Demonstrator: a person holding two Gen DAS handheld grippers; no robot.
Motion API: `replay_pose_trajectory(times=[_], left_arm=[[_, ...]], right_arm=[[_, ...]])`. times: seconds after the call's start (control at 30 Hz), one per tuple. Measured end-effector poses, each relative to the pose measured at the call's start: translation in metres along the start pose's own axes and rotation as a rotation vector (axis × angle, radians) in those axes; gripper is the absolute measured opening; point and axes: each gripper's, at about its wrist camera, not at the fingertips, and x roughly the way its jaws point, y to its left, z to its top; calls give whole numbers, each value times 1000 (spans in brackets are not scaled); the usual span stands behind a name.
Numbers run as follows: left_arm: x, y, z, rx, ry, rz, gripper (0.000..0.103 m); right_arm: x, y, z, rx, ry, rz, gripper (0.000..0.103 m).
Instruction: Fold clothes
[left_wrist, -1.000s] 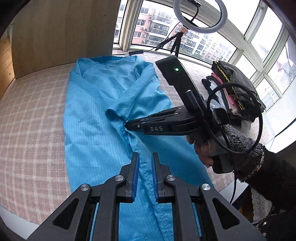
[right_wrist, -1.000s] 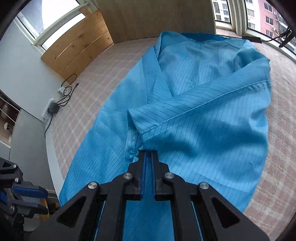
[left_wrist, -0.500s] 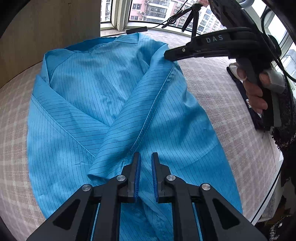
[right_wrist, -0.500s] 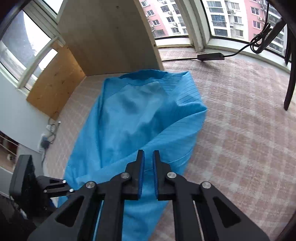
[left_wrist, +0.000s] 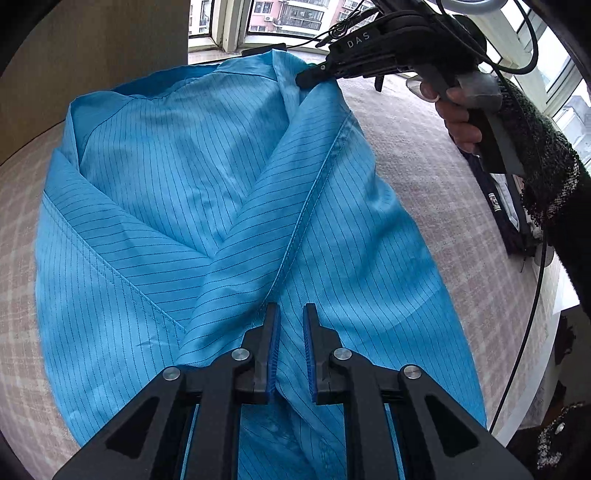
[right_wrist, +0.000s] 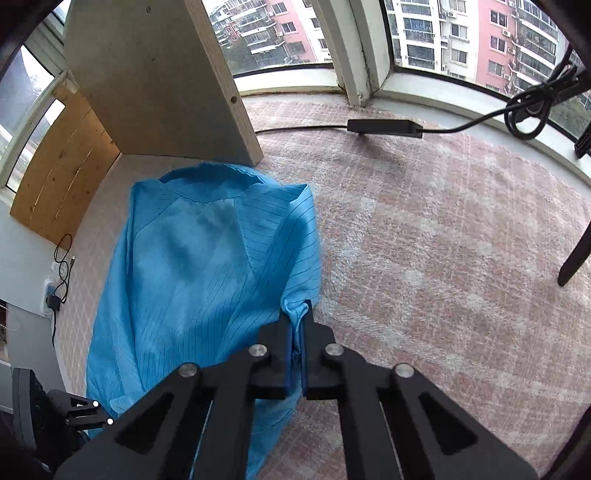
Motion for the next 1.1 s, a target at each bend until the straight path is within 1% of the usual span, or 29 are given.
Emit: replay_pose_trajectory(times=[0.03,0.13,0.17,0.2,0.23,0.3,0.37,0.43,0.47,0.53,0.57,0.6,0.63,0.67,0.73,0.77,0.8,0.83,0.9,0.93,1.0,1.07,1.1], left_arm=[[1,1,1,-7,-6,-9,12],[2,4,3,-14,-9,-23,12],[2,4,5,-12,-9,-27,12],[2,5,6,-11,-10,-30,12],[3,5,7,-12,-10,-34,12],[3,7,7,-22,-14,-43,12],[-7,17,1,-28,-21,-54,12],[-7,19,2,-31,-22,-63,12],[-8,20,2,-34,-21,-64,12],[-20,21,1,-37,-29,-54,12],[-33,22,-1,-31,-50,-39,12],[-50,23,-5,-26,-82,-12,12],[-69,28,-10,-24,-118,22,14],[-87,35,-16,-33,-151,53,18],[-115,57,-28,-71,-202,108,24],[-122,70,-34,-90,-206,135,25],[-122,81,-38,-114,-194,153,25],[-119,90,-41,-143,-178,153,23],[-104,100,-44,-187,-152,121,23],[-94,100,-45,-184,-137,117,23],[-74,96,-44,-146,-106,126,23],[-54,95,-44,-119,-63,148,23],[-56,95,-45,-114,-71,149,23]], right_arm=[[1,-3,3,-13,-24,-56,3],[14,-12,7,27,-13,-41,4],[9,-9,7,15,-42,-68,7],[-2,-4,4,0,-89,-95,9],[-14,2,1,-13,-135,-117,10],[-39,14,-13,-33,-197,-99,11],[-52,28,-32,-55,-206,-45,11],[-48,39,-50,-79,-154,-2,10],[-39,43,-56,-97,-125,15,10],[-9,47,-58,-140,-59,-44,10],[2,43,-55,-142,-32,-84,9],[11,39,-52,-138,-9,-117,4],[5,35,-46,-93,-22,-98,4],[-5,34,-39,-69,-53,-82,6],[-26,45,-24,-103,-139,-63,7],[-31,55,-15,-132,-153,-34,7],[-30,66,-7,-155,-158,4,7],[-26,81,-1,-178,-152,40,7],[-17,110,10,-225,-137,112,7],[-9,127,10,-252,-109,155,7],[3,153,6,-291,-65,186,7],[0,161,-6,-295,-59,205,7],[-4,161,-12,-288,-55,220,7]])
